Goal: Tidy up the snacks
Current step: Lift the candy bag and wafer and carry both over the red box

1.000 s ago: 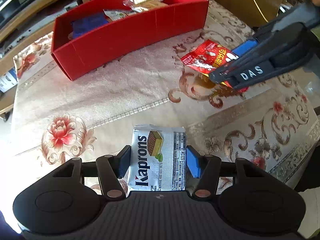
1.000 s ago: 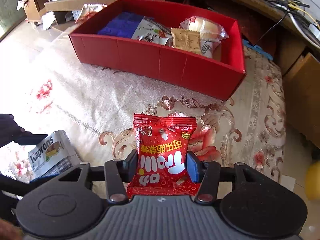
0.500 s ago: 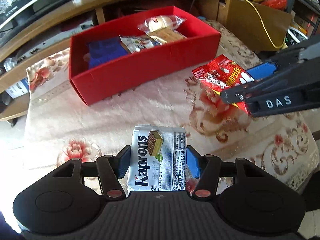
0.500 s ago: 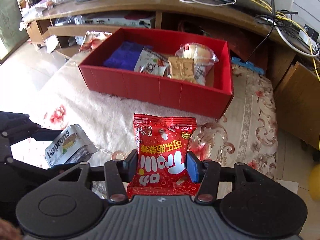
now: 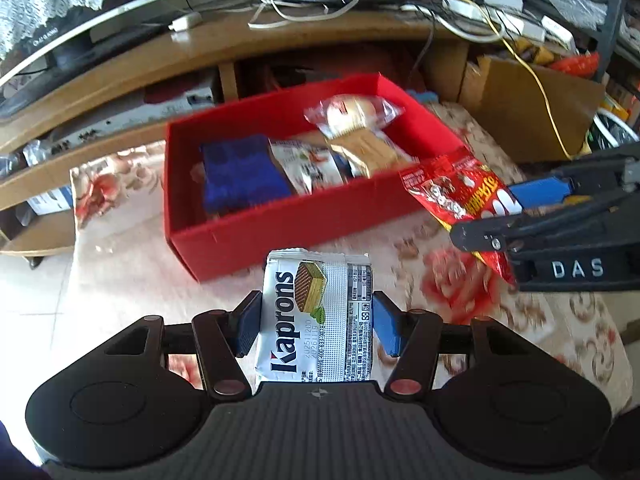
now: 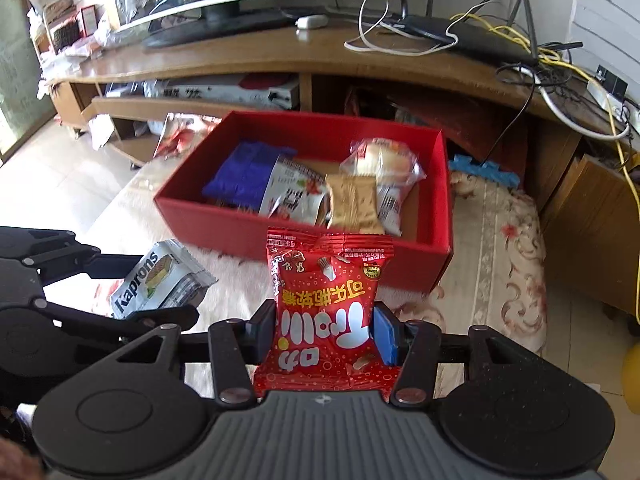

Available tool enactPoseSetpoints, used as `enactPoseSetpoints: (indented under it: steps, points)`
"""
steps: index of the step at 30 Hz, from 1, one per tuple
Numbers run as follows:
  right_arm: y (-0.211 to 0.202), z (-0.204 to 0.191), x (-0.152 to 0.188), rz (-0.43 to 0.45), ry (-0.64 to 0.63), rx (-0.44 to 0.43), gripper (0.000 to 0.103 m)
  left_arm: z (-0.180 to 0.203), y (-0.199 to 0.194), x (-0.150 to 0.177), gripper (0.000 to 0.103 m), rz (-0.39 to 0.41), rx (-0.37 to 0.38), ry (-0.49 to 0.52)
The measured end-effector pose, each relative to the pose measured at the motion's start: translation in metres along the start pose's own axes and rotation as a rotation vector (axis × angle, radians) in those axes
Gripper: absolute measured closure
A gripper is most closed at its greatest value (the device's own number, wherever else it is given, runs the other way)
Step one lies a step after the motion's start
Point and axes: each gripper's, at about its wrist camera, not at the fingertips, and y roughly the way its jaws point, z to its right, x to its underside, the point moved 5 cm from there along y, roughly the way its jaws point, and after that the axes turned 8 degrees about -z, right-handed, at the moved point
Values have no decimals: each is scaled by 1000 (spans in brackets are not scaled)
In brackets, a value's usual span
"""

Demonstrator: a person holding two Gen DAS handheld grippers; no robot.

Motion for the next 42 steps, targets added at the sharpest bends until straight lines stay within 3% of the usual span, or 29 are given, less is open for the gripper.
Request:
enactPoseSetpoints:
  steps: [18, 42]
  points:
    - [7, 6, -41, 39, 35, -5, 54, -16, 1, -54, 38, 65, -12, -64]
    - [21, 21, -74, 64, 78, -5, 54, -25, 13, -88, 39, 91, -51, -78]
